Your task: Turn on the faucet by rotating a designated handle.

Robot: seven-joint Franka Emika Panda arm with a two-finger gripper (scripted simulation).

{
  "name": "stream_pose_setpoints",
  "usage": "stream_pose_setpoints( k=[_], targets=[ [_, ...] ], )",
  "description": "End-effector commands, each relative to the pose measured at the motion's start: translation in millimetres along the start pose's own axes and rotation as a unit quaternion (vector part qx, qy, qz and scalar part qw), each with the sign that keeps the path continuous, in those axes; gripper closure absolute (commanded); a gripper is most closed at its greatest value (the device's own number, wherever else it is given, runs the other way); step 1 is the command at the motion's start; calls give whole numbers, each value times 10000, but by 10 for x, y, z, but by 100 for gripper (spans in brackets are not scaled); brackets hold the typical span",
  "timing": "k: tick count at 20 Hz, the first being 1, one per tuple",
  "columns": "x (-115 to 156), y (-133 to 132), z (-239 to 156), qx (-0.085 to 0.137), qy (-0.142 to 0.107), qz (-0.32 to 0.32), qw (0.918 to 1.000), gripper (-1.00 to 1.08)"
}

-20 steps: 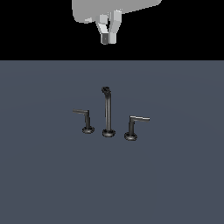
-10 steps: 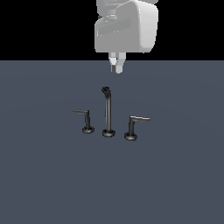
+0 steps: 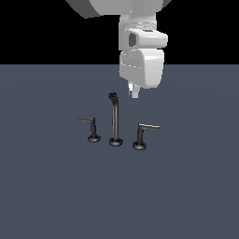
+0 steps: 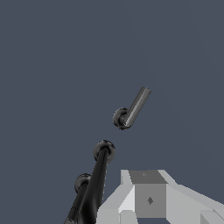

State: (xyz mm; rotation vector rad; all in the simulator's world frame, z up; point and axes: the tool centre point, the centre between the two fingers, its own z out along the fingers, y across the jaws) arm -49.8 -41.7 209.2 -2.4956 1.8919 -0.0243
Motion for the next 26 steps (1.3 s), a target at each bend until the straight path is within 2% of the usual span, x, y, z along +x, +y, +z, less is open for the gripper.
stream_pose_setpoints(
  k=[1,6,15,21,26],
  targets=[
    [109,-48,161,-11,1,339,9994,108],
    [347,-118,488,-41,3,1029,9947,108],
    [707,-156,951,-82,3,2019,9794,108],
    [844,-151,1120,-94,-2,2385,9711,108],
    [865,-150,1144,-94,-7,2444,9696,108]
  ],
)
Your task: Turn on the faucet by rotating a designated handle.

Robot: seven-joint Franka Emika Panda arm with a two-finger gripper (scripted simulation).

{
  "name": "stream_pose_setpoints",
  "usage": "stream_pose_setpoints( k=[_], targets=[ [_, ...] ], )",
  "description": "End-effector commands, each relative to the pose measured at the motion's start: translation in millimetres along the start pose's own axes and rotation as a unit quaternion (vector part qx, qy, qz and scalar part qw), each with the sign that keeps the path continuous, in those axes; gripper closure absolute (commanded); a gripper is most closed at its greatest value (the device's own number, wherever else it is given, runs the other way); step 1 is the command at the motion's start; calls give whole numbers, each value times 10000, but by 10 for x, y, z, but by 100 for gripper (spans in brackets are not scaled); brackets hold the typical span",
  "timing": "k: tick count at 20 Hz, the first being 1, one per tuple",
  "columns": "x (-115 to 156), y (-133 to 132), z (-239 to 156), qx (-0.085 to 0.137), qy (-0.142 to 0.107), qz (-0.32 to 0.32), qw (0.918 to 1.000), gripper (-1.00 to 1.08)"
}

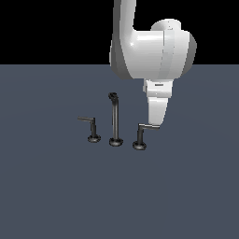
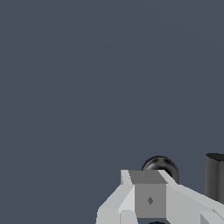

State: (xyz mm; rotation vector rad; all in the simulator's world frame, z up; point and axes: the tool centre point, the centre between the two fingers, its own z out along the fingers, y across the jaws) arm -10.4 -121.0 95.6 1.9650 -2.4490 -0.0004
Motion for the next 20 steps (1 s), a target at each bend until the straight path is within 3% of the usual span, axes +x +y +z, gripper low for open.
stream_pose_setpoints(
  k=[1,8,20],
  targets=[
    [-5,-2,-8,5,-4,-7,10000,108],
    [-19,3,-24,6,-6,-41,10000,108],
    [172,387,-24,6,-6,-41,10000,108]
  ],
)
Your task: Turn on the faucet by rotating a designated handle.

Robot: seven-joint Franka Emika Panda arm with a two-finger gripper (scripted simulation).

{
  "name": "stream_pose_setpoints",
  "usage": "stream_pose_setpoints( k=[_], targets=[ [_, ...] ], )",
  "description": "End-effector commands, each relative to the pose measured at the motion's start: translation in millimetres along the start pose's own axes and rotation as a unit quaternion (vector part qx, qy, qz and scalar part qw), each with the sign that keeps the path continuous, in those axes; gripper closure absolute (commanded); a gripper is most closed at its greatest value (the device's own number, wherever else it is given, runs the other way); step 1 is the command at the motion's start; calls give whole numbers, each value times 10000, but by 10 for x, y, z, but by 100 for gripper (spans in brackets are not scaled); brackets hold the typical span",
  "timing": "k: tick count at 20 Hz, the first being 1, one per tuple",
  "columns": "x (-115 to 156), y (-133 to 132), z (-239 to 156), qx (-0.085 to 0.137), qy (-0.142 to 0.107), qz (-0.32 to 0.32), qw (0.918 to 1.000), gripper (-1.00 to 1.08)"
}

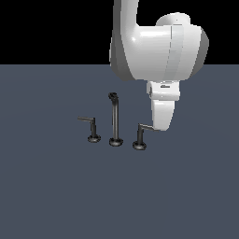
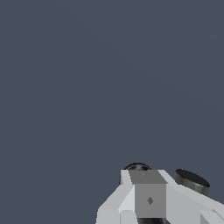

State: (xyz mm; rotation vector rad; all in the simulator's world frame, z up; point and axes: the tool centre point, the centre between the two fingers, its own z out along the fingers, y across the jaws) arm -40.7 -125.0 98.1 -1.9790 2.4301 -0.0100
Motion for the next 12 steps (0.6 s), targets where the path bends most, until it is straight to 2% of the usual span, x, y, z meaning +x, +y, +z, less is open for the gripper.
stream_pose_setpoints(
  k=[1,2,12],
  targets=[
    [65,101,-1,-49,9,31,10000,108],
    [2,19,-1,2,-3,-6,10000,108],
    [-53,383,-3,-31,5,18,10000,108]
  ],
)
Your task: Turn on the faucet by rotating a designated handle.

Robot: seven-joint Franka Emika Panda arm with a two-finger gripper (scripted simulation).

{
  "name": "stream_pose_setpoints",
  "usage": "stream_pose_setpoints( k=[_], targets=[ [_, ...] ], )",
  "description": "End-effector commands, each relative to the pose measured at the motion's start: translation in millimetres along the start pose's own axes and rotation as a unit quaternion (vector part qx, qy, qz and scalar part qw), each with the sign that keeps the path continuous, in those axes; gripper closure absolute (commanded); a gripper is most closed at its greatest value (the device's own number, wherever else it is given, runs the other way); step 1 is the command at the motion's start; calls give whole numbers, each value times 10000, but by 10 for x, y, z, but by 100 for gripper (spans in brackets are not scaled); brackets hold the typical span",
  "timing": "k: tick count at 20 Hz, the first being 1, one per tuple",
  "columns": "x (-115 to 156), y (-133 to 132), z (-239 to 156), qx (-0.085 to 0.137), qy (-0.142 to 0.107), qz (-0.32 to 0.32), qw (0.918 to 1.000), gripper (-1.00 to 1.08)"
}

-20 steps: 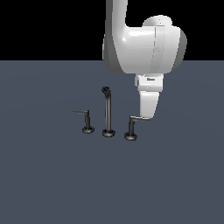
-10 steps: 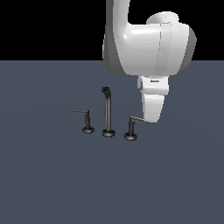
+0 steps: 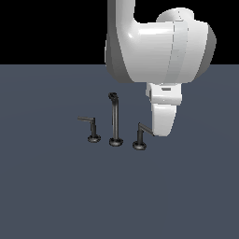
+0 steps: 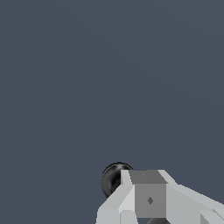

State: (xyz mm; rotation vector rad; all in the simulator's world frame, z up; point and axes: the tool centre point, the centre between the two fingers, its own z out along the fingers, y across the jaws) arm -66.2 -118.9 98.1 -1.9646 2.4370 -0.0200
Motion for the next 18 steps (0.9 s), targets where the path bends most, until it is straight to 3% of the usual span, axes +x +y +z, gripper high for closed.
stream_pose_setpoints(
  k=[1,4,6,18],
  targets=[
    [-48,159,-2,-72,0,-29,10000,108],
    [-65,271,-4,-82,3,-21,10000,108],
    [6,201,-2,-46,8,40,10000,108],
    [-491,496,-8,-85,4,-19,10000,108]
  ],
)
